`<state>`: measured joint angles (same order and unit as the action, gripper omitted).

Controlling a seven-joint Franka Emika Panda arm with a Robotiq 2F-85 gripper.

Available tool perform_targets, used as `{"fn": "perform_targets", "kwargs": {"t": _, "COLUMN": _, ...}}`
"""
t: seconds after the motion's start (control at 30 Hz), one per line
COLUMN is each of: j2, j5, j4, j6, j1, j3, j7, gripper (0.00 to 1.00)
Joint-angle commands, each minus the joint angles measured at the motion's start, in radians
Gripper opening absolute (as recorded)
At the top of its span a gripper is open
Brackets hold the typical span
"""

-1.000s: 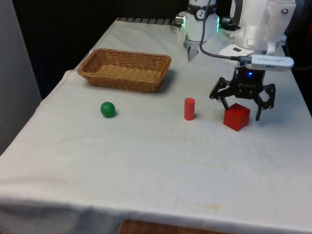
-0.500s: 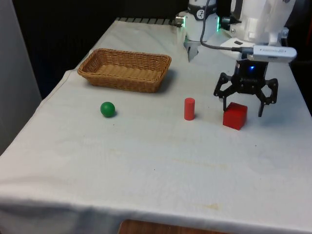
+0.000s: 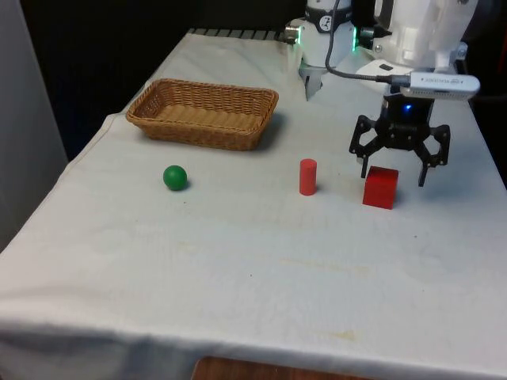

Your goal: Pick up the object to the left of the cylinder and place it into the basket.

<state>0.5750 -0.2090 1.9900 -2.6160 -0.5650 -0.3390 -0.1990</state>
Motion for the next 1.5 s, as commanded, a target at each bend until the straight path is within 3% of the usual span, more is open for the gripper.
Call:
{"fn": "perform_targets", "kwargs": {"t": 0.0, "j2": 0.001, "j5": 0.003, "j4": 0.007, "j6": -0.011, "j1": -0.007, "j3": -0.005, "j7": -0.012, "gripper": 1.0}}
{"fn": "perform_targets", "kwargs": {"t": 0.2, "j2": 0.006, "j5": 0.0, "j4": 0.004, "j6": -0.001, "j1": -0.001, "j3": 0.0, "j7": -0.014, "gripper": 1.0}}
{"fn": "perform_targets", "kwargs": {"t": 0.33, "j2": 0.016, "j5": 0.005, "j4": -0.003, "j6": -0.005, "j1": -0.01, "j3": -0.002, "j7": -0.032, "gripper": 1.0}}
{"fn": "perform_targets", "kwargs": {"t": 0.47, "j2": 0.013, "j5": 0.002, "j4": -0.002, "j6": -0.001, "j1": -0.005, "j3": 0.004, "j7": -0.028, "gripper": 1.0}}
{"fn": "perform_targets", "kwargs": {"t": 0.53, "j2": 0.02, "j5": 0.005, "j4": -0.008, "j6": -0.002, "j1": -0.009, "j3": -0.001, "j7": -0.037, "gripper": 0.97}}
{"fn": "perform_targets", "kwargs": {"t": 0.57, "j2": 0.021, "j5": 0.005, "j4": -0.009, "j6": -0.001, "j1": -0.009, "j3": -0.001, "j7": -0.037, "gripper": 0.74}}
{"fn": "perform_targets", "kwargs": {"t": 0.6, "j2": 0.021, "j5": 0.005, "j4": -0.009, "j6": -0.001, "j1": -0.009, "j3": -0.001, "j7": -0.038, "gripper": 0.61}}
{"fn": "perform_targets", "kwargs": {"t": 0.77, "j2": 0.022, "j5": 0.005, "j4": -0.01, "j6": 0.0, "j1": -0.009, "j3": -0.001, "j7": -0.039, "gripper": 0.07}}
{"fn": "perform_targets", "kwargs": {"t": 0.8, "j2": 0.017, "j5": 0.002, "j4": -0.006, "j6": 0.0, "j1": -0.005, "j3": 0.004, "j7": -0.032, "gripper": 0.0}}
{"fn": "perform_targets", "kwargs": {"t": 1.1, "j2": 0.022, "j5": 0.005, "j4": -0.011, "j6": 0.002, "j1": -0.008, "j3": 0.0, "j7": -0.039, "gripper": 0.0}}
{"fn": "perform_targets", "kwargs": {"t": 1.3, "j2": -0.024, "j5": 0.023, "j4": 0.004, "j6": 0.027, "j1": -0.015, "j3": -0.013, "j7": -0.041, "gripper": 0.0}}
{"fn": "perform_targets", "kwargs": {"t": 1.33, "j2": -0.031, "j5": 0.027, "j4": 0.006, "j6": 0.032, "j1": -0.014, "j3": -0.014, "j7": -0.041, "gripper": 0.0}}
{"fn": "perform_targets", "kwargs": {"t": 1.37, "j2": -0.024, "j5": 0.017, "j4": -0.001, "j6": 0.03, "j1": -0.005, "j3": -0.003, "j7": -0.032, "gripper": 0.0}}
{"fn": "perform_targets", "kwargs": {"t": 1.4, "j2": -0.045, "j5": 0.033, "j4": 0.013, "j6": 0.038, "j1": -0.014, "j3": -0.015, "j7": -0.042, "gripper": 0.0}}
{"fn": "perform_targets", "kwargs": {"t": 1.47, "j2": -0.058, "j5": 0.038, "j4": 0.019, "j6": 0.045, "j1": -0.013, "j3": -0.017, "j7": -0.042, "gripper": 0.0}}
